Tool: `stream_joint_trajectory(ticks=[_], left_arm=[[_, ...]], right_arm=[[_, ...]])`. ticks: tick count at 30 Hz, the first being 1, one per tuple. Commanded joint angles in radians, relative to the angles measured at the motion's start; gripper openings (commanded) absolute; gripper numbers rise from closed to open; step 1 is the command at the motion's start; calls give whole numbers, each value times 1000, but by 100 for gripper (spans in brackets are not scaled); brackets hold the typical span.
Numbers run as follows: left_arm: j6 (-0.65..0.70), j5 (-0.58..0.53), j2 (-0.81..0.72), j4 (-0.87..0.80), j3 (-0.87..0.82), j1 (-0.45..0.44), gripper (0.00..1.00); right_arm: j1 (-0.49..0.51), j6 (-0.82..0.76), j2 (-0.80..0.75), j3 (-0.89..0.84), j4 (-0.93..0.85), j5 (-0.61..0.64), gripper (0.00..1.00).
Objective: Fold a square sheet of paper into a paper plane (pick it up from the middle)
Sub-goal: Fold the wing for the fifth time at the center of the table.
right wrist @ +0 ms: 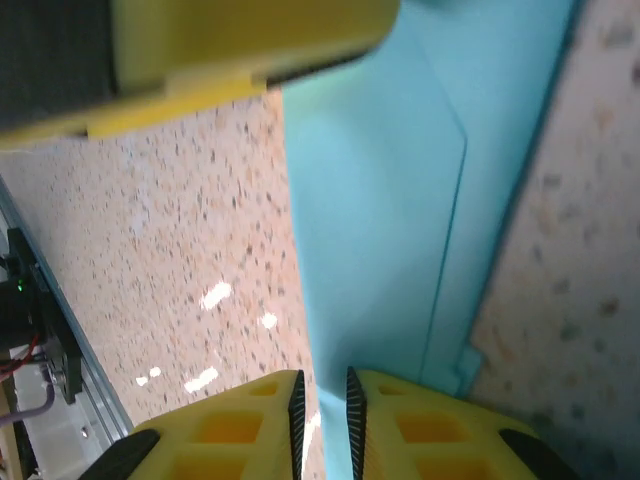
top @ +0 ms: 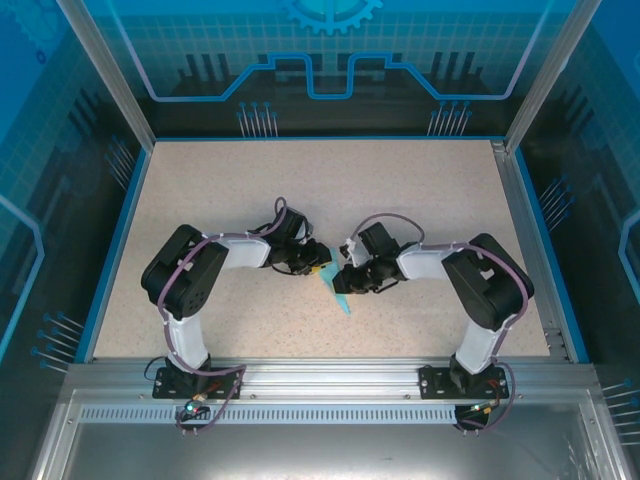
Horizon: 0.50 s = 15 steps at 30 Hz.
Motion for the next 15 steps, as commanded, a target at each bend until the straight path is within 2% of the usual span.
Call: stream_joint_trajectory(ticks=[1, 6, 10, 15], left_arm=[[-10, -47, 51, -67, -9, 14, 31], [-11, -45, 48, -67, -6, 15, 31], [-6, -40, 41, -79, 10, 15, 32], [14, -29, 3, -99, 36, 12, 36]], right_arm=[[22, -16, -25, -79, -117, -13, 23], [50, -66, -99, -105, -189, -21, 24], [45, -114, -139, -98, -278, 28, 24], [12, -103, -226, -86, -300, 115, 26]])
